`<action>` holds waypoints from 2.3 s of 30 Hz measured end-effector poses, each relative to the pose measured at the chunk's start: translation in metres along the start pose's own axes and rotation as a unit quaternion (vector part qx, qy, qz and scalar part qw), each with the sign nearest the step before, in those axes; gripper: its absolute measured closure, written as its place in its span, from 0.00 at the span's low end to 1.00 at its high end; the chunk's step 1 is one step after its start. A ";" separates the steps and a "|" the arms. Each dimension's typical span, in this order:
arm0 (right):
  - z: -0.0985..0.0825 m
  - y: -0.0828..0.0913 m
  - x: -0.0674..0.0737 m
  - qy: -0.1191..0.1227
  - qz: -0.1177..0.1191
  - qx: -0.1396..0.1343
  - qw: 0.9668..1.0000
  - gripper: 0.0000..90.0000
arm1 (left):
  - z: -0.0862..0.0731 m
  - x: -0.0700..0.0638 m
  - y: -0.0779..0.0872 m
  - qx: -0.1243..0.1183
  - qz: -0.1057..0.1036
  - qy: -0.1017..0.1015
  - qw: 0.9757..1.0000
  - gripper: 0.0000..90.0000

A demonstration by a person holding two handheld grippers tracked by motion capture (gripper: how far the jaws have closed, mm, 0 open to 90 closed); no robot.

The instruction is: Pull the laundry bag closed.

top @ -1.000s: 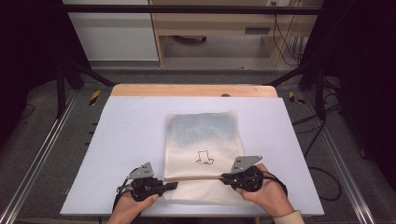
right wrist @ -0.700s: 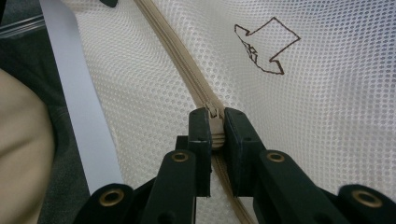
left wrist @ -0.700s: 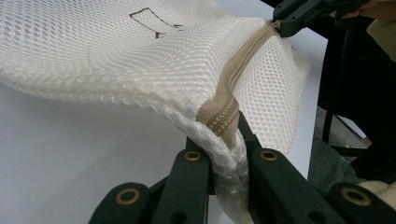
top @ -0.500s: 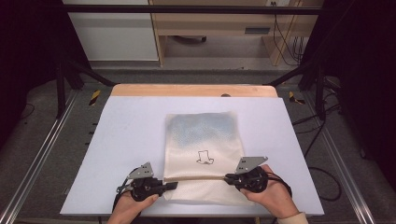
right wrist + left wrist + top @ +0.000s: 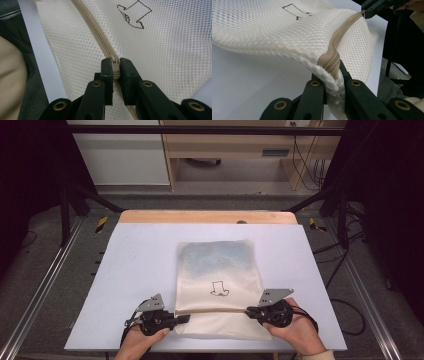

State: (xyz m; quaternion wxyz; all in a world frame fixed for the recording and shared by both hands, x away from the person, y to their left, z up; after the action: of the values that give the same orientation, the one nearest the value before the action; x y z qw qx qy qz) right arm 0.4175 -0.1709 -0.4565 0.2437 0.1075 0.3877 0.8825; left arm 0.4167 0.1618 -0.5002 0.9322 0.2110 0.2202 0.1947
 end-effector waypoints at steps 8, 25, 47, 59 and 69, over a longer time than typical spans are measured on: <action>-0.007 0.005 -0.003 -0.007 -0.005 0.001 1.000 0.91 | 0.000 0.000 0.000 -0.001 -0.001 0.000 1.000 0.97; -0.017 0.013 -0.010 -0.022 -0.015 -0.002 1.000 0.91 | 0.000 0.000 0.000 0.000 0.000 -0.001 1.000 0.97; -0.024 0.017 -0.015 -0.030 -0.023 0.002 0.999 0.91 | 0.000 0.003 0.000 0.002 0.011 0.001 1.000 0.97; -0.028 0.017 -0.015 -0.033 -0.022 0.003 0.999 0.91 | 0.001 0.006 0.003 0.000 0.018 0.005 1.000 0.97; -0.031 0.017 -0.016 -0.036 -0.024 0.007 0.999 0.91 | 0.001 0.007 0.005 -0.002 0.021 0.006 1.000 0.96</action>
State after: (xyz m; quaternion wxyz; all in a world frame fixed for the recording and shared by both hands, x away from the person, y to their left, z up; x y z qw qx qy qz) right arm 0.4130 -0.2087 -0.4652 0.2781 0.1313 0.3877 0.8690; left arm 0.4217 0.1686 -0.4992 0.9271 0.2129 0.2208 0.2156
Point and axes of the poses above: each handheld gripper's, and its own axes: y roughly backward along the jaws, z roughly out of its top, x roughly to its left, the point moved 3 cm from there along -y, roughly forward along the jaws, and after that the axes turned 2 degrees about x, right-handed, at the moved point
